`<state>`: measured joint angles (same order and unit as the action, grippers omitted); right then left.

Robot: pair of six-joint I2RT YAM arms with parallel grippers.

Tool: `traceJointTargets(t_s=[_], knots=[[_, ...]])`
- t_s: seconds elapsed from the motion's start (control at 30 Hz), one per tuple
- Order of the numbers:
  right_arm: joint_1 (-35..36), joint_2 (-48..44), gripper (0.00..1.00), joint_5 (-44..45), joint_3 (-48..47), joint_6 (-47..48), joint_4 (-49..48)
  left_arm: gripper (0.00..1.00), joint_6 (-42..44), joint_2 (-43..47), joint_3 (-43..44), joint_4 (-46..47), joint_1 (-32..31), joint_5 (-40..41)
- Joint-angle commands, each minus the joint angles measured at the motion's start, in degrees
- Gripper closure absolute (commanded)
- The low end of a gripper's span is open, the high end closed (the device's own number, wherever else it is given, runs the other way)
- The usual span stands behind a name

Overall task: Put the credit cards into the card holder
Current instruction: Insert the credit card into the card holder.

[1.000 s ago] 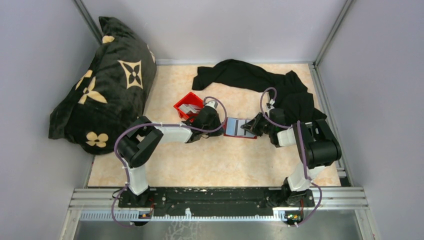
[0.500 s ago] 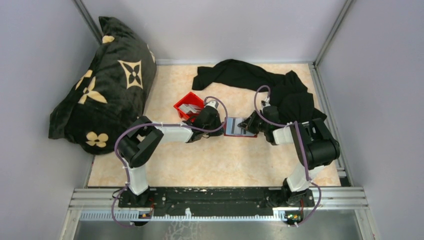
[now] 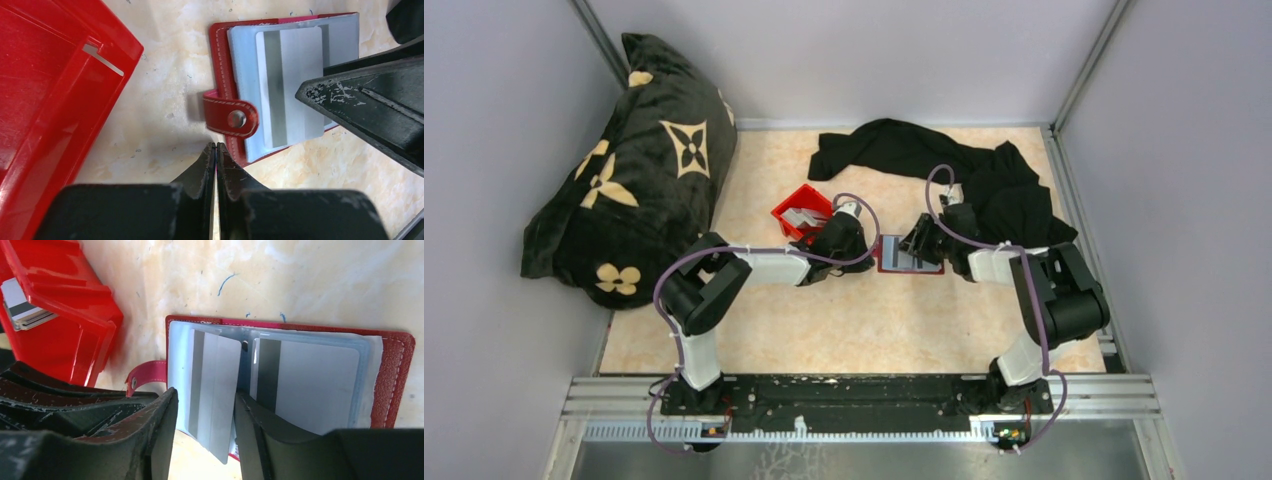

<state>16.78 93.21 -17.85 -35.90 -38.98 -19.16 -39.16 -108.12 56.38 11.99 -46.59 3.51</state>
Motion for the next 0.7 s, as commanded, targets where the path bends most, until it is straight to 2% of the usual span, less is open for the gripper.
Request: traceJointTargets(t_s=[0.0, 0.67], knots=[[0.50, -2.45, 0.53, 4.67, -3.63, 5.09, 8.53, 0.92, 0.57, -2.15, -0.66, -3.49, -0.60, 0.72], [8.38, 5.26, 0.51, 16.17, -16.61, 12.99, 27.35, 0.92, 0.61, -4.36, 2.24, -0.32, -0.74, -2.52]])
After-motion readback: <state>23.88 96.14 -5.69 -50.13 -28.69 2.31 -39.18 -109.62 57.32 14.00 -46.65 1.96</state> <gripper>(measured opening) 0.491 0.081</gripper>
